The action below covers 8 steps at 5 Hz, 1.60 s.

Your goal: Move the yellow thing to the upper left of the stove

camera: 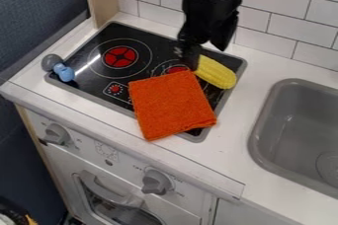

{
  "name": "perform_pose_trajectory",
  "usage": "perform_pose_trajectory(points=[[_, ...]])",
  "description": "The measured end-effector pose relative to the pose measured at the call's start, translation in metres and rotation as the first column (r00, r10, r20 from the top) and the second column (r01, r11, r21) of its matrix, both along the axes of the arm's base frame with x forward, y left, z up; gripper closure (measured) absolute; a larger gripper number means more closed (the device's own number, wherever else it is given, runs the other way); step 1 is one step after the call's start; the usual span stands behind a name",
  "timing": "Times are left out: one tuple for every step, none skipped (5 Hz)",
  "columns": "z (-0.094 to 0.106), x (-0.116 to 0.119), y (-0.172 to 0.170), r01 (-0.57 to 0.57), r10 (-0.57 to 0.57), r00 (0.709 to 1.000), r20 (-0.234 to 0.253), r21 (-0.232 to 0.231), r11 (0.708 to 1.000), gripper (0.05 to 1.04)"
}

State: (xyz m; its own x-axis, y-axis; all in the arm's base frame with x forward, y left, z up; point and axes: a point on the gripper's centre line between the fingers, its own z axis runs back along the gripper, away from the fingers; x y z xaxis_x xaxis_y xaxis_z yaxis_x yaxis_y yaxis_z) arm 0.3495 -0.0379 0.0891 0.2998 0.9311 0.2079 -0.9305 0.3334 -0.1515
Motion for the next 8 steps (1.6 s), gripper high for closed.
perform_pose_trajectory(points=[[-0.006,0.013,0.002,-0.035,0.039,0.998,0.052,-0.069,0.997,0.084],[-0.023,0.023,0.002,-0.029,0.030,1.000,0.009,-0.092,0.995,0.084],[-0.036,0.035,0.000,-0.002,0.000,1.000,-0.025,-0.098,0.995,0.084],[-0.052,0.043,0.001,0.024,-0.033,0.997,-0.069,-0.118,0.993,0.084],[-0.061,0.047,0.003,0.043,-0.053,0.994,-0.091,-0.109,0.993,0.084],[-0.074,0.048,0.002,0.061,-0.074,0.988,-0.134,-0.102,0.993,0.138],[-0.074,0.048,-0.001,0.076,-0.088,0.987,-0.134,-0.094,0.993,0.398],[-0.075,0.048,-0.003,0.076,-0.089,0.988,-0.125,-0.108,0.991,0.437]])
